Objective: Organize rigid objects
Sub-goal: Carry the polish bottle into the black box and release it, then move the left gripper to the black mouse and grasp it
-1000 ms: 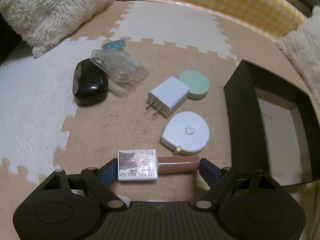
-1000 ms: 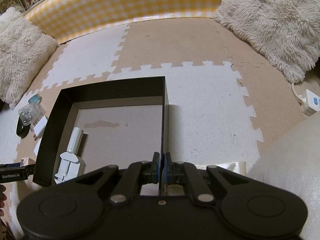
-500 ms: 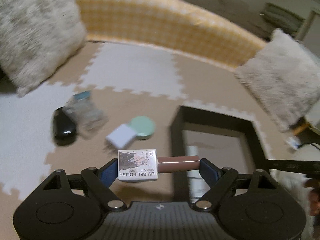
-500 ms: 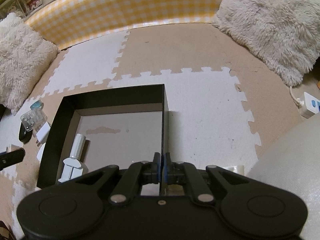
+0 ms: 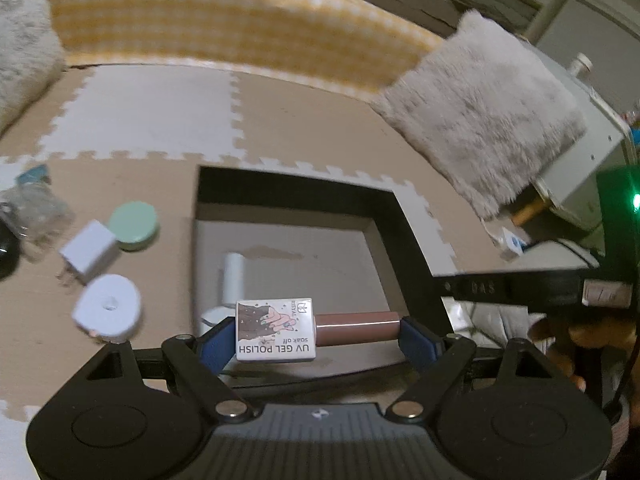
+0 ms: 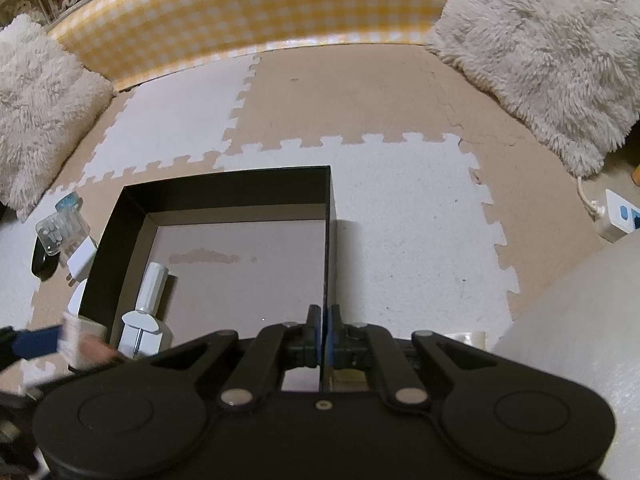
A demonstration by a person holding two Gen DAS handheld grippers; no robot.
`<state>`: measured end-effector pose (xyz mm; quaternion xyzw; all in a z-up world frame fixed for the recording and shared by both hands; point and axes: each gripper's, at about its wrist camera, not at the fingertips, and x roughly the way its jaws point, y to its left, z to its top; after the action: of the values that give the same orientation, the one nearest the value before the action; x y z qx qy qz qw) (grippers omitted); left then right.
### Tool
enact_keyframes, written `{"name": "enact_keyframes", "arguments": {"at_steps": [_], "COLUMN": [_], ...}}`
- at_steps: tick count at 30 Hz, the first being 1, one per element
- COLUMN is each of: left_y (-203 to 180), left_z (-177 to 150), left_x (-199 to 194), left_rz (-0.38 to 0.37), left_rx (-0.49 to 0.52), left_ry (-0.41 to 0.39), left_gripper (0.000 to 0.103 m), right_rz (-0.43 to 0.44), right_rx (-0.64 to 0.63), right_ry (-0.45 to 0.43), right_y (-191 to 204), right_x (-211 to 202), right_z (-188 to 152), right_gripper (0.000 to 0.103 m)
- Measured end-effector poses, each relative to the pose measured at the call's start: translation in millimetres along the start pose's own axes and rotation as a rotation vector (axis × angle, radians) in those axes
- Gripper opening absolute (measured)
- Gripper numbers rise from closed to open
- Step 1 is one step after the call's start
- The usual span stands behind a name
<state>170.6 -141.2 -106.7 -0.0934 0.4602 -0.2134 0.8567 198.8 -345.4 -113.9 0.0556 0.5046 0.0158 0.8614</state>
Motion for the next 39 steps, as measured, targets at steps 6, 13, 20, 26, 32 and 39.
{"name": "enact_keyframes", "arguments": {"at_steps": [6, 13, 20, 26, 32, 39], "left_y": [0, 1, -1, 0, -3, -6], "left_z": [-7, -8, -11, -12, -14, -16], "left_x": [18, 28, 32, 31, 27, 22], "left_rz": [-0.024, -0.042, -0.009, -0.003, -0.004, 0.002], "left_rx": [-0.023, -0.034, 0.016, 0.02, 0.039, 0.059], "left_ry": [0.004, 0.007, 0.043, 0.05, 0.055, 0.056], "left_gripper": [0.086, 0.086, 0.088, 0.095, 0.1, 0.102], "right_rz": [-0.007, -0.001, -0.001, -0.003, 0.0, 0.002], "right_rx": [-0.022, -0.021, -0.02, -0.022, -0.024, -0.018], "right_ry": [0.003, 0.003, 0.015, 0.026, 0.023, 0.017], "right_y": [2, 1, 0, 1, 1, 1], "right_x": [0, 0, 3, 4, 4, 4], "right_z": [1, 1, 1, -1, -2, -3], "right_gripper": [0.003, 0.003, 0.004, 0.004, 0.004, 0.004]}}
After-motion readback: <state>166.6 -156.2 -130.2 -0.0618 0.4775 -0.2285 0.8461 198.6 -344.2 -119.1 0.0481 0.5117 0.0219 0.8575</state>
